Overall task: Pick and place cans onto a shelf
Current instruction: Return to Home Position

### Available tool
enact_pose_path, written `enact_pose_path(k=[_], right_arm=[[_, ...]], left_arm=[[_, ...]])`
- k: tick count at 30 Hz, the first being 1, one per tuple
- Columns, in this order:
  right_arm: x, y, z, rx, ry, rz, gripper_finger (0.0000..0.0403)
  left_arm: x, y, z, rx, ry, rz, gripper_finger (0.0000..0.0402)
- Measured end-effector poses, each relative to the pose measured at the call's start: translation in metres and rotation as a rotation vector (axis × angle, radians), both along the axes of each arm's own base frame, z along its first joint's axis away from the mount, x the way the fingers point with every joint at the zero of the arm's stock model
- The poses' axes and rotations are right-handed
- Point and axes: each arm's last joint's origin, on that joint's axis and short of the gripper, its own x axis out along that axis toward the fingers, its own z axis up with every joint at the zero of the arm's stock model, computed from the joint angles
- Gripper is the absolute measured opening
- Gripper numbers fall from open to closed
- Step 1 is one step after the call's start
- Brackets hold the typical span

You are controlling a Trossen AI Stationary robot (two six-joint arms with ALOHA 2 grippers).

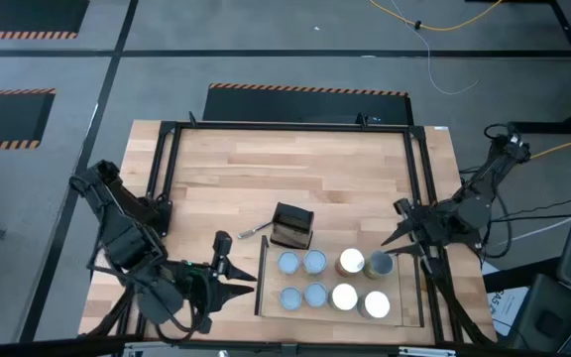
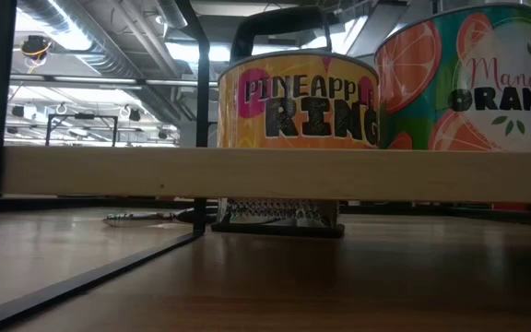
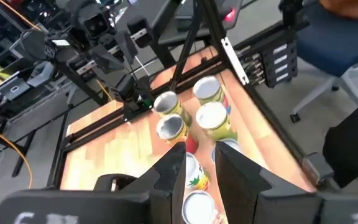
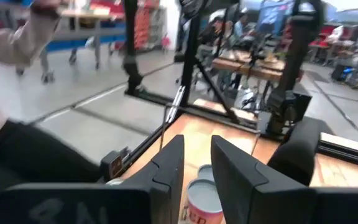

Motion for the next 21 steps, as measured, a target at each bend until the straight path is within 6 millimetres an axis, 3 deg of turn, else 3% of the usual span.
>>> enact_pose_path(k=[8,12,16,21], right_arm=[[0.012,-0.016,-0.032,0.069,-0.075,-0.046,0.0084],[0.020,-0.027,-0.035,0.085,-0.070,-0.082,0.0084],[0.024,-0.038,-0.035,0.073,-0.083,-0.061,0.0084],[0.022,-0.051,-0.032,0.070,-0.109,-0.083,0.0084]], left_arm=[[0.013,0.017,-0.029,0.013,0.035,0.050,0.0080],[0.015,0.034,-0.042,-0.039,0.007,0.000,0.0080],[0.002,0.058,-0.051,-0.064,-0.073,-0.030,0.0080],[-0.033,0.092,-0.070,-0.130,-0.162,0.000,0.0080]])
